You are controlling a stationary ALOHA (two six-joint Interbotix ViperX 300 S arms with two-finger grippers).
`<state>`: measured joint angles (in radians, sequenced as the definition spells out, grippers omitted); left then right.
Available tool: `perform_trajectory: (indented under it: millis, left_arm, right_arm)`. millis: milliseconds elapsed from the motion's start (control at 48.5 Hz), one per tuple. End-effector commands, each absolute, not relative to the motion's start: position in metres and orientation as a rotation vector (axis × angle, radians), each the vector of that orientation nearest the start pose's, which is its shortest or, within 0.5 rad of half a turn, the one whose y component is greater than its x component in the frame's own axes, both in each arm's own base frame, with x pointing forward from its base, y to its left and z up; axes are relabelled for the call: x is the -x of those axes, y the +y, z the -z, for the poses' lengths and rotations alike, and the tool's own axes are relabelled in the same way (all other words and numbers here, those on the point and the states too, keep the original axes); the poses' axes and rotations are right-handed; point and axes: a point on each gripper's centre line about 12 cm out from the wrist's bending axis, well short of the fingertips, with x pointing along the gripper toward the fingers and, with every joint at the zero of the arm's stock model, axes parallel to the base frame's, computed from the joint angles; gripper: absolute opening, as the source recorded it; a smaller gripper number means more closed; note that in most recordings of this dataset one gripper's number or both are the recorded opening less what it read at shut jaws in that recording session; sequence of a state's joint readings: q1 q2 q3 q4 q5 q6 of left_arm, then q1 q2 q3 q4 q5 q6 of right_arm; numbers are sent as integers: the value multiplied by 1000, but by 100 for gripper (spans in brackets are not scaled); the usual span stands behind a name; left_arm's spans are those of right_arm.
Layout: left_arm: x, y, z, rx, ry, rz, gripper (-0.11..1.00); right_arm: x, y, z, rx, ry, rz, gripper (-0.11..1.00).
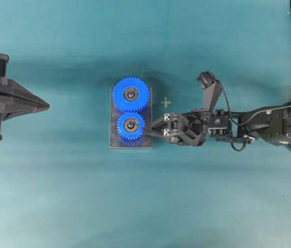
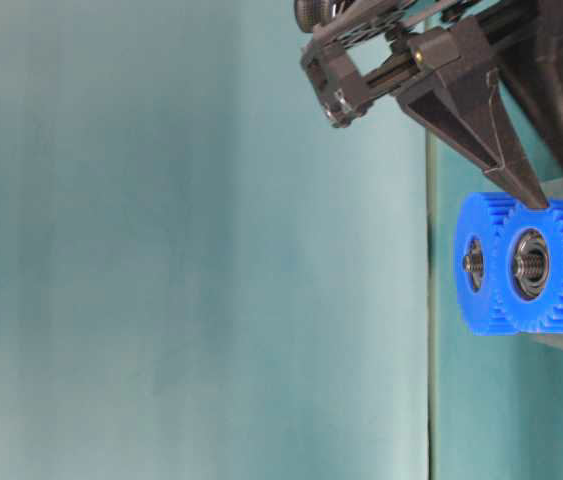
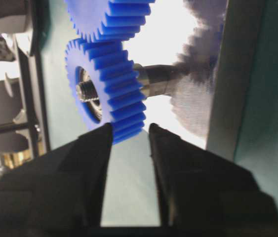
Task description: Fit the small gear onto the shaft.
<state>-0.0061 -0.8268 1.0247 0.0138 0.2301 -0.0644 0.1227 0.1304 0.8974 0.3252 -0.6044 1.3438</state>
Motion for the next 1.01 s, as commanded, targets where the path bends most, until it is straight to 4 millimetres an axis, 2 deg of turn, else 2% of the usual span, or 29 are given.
perform_trajectory:
  millis: [0,124,330,639,989]
  left_arm:
    - [-223,-1,-271,46,413,-6,0]
    - [-223,-2,-271,48,411,-5,0]
    - [-222,-1,-273,48,405,-6,0]
    - [-220,-2,-275,49,396,-5,0]
    - [-220,-1,-276,56,390,-8,0]
  right_arm:
    - [-364,21,-115,-1537,262,387,27]
    - [-375,23,-120,-1550,242,365,22]
    - [-376,23,-127,-1651,193,350,20]
    - [-385,23,-144,-1656,130,286,20]
    - [-380,26,-138,-1649,171,306,20]
